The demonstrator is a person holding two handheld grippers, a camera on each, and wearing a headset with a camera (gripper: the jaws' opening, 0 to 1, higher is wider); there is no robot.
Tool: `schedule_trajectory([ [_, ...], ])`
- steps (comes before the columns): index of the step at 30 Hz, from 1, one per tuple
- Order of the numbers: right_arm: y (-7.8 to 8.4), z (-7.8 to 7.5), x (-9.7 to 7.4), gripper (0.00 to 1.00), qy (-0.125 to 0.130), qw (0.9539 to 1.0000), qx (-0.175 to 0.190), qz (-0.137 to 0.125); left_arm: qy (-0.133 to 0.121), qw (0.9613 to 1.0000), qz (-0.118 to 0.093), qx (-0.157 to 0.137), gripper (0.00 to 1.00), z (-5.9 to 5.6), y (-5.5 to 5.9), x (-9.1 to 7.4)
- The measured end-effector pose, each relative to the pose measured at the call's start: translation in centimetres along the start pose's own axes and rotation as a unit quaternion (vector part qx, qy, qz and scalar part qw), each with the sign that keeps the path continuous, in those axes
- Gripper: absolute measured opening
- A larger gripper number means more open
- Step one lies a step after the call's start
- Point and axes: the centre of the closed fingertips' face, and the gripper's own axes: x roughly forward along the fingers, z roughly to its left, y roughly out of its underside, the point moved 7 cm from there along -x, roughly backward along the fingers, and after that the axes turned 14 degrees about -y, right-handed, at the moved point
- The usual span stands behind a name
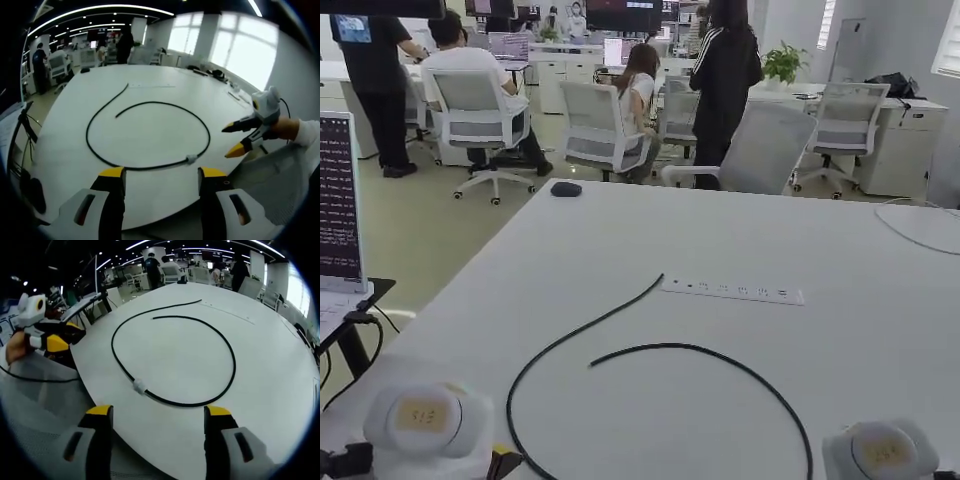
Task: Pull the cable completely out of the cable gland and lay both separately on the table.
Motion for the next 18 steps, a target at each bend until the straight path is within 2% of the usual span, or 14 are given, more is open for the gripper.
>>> schedule_trajectory([
  [4, 0.0, 0.1, 0.0, 0.77, -0.001, 1.0000, -0.003, 0.001, 0.000, 1.0000, -0.001, -0.001, 0.59, 0.0, 0.0, 0.0],
  [7, -0.2, 0.3, 0.2, 0.75, -0.011, 0.9999, -0.011, 0.004, -0.001, 1.0000, -0.006, -0.004, 0.59, 0.1, -0.2, -0.1],
  [13, -0.8, 0.2, 0.3, 0.68, -0.024, 0.9992, -0.030, -0.010, 0.001, 0.9999, -0.009, -0.009, 0.58, 0.2, -0.3, -0.1],
  [18, -1.7, 0.0, 0.7, 0.65, -0.033, 0.9963, -0.079, -0.004, 0.004, 0.9999, -0.010, -0.003, 0.58, 0.0, -0.3, -0.1],
])
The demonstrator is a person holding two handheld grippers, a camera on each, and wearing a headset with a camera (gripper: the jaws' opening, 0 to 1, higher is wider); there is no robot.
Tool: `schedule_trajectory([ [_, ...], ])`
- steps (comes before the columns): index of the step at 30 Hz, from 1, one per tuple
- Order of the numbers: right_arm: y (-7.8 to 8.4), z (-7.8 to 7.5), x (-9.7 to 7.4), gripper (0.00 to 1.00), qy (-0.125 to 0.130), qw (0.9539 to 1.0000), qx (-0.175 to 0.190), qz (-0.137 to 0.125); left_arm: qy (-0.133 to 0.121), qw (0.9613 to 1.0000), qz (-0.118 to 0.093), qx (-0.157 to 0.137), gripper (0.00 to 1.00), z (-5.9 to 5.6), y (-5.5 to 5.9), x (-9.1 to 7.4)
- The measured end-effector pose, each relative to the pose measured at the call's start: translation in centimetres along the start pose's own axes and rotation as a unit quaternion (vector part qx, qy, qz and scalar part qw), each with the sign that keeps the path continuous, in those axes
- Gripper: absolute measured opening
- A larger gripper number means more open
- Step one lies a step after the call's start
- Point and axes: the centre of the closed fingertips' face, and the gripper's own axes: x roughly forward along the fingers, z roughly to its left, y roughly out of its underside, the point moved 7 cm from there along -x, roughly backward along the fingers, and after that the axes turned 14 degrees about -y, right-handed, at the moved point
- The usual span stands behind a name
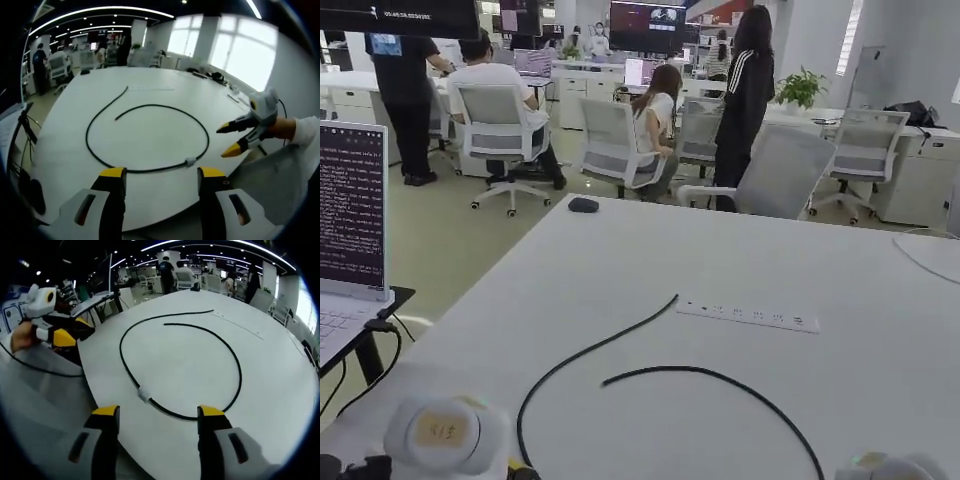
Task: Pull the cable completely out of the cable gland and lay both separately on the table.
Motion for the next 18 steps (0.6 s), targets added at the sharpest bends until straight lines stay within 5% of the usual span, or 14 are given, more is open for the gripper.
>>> schedule_trajectory([
  [18, -0.1, -0.5, 4.4, 0.44, -0.071, 0.9939, -0.078, 0.034, 0.003, 1.0000, -0.003, 0.004, 0.57, -0.1, -0.1, 0.0],
])
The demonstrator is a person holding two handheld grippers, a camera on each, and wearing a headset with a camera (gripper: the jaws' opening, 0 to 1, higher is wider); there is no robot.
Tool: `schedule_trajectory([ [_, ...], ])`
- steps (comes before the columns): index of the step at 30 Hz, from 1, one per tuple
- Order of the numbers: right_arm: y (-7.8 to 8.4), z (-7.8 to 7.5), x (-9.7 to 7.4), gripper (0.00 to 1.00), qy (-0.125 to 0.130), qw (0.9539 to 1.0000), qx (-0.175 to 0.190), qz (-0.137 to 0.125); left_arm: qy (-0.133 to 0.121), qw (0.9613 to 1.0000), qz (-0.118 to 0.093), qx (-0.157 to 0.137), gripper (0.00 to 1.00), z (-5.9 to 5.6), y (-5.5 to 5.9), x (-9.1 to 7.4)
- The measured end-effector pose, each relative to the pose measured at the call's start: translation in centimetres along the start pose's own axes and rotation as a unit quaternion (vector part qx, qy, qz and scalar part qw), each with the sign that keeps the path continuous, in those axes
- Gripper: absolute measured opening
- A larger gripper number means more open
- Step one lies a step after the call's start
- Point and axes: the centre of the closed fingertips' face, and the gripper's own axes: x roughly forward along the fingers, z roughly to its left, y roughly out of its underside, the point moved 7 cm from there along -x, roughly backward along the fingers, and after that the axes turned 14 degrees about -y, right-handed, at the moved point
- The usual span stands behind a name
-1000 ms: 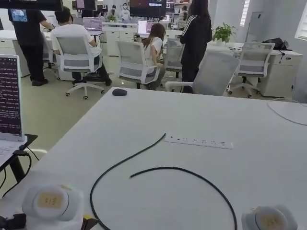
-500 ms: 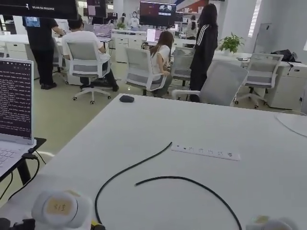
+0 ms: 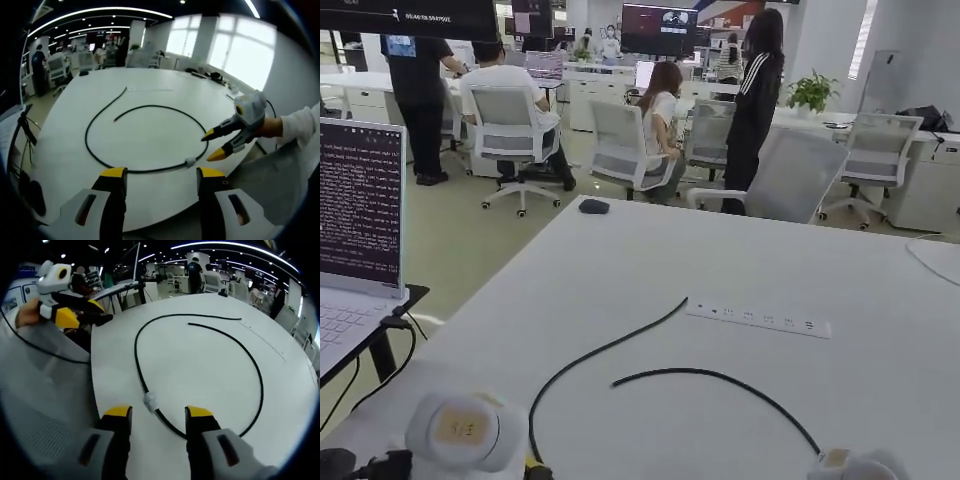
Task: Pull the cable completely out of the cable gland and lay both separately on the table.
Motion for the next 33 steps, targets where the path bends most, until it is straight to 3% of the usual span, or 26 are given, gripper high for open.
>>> schedule_trajectory([
  [5, 0.2, 0.0, 1.6, 0.40, -0.007, 0.9990, -0.037, 0.025, 0.001, 1.0000, 0.002, 0.002, 0.56, 0.0, 0.0, 0.0],
  [15, 0.1, -0.3, 2.9, 0.26, -0.020, 0.9977, -0.058, 0.029, 0.001, 1.0000, 0.005, 0.004, 0.56, 0.0, 0.1, 0.1],
  [33, 1.2, -0.2, 4.3, 0.14, -0.034, 0.9937, -0.098, 0.043, 0.004, 0.9999, 0.012, 0.011, 0.54, -0.3, 0.4, 0.3],
])
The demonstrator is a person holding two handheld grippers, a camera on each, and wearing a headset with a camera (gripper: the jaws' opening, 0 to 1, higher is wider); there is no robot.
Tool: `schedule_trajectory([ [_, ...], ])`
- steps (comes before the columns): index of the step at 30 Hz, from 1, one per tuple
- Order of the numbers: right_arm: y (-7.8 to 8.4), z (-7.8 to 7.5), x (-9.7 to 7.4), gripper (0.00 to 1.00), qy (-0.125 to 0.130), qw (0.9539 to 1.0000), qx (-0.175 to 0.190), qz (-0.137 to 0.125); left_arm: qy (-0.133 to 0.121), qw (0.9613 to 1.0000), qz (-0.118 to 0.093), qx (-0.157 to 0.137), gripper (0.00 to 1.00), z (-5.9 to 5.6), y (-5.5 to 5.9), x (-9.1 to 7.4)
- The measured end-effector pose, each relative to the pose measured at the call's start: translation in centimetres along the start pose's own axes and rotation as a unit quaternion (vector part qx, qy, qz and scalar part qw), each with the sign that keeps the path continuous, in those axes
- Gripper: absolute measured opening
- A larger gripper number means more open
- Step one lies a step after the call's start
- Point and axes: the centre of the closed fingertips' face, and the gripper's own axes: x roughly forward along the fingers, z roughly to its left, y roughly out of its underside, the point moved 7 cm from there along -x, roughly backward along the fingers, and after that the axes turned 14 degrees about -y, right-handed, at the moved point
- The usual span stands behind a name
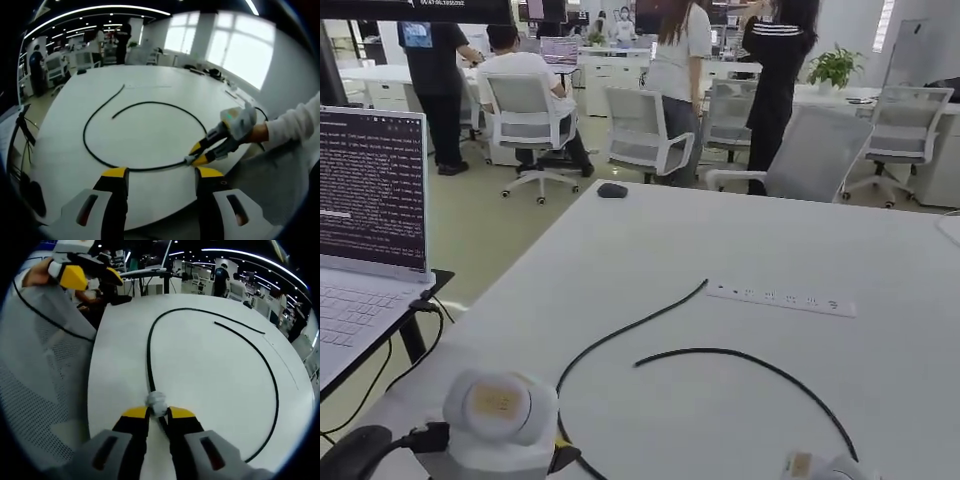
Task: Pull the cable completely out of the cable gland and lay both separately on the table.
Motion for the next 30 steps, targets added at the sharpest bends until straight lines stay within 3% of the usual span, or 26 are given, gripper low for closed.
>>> schedule_trajectory([
  [13, -0.5, -0.1, -0.9, 0.13, -0.003, 0.9999, 0.009, -0.005, 0.004, 0.9999, 0.000, 0.011, 0.53, -0.2, -0.1, 0.1],
  [19, -1.8, 0.5, -2.5, 0.12, -0.007, 0.9997, -0.003, -0.025, 0.010, 0.9997, -0.002, 0.022, 0.52, -0.6, -0.1, 0.1],
  [30, -5.2, 2.8, -7.1, 0.11, -0.013, 0.9967, -0.052, -0.061, 0.043, 0.9978, -0.032, 0.038, 0.49, -1.6, -0.9, -0.2],
])
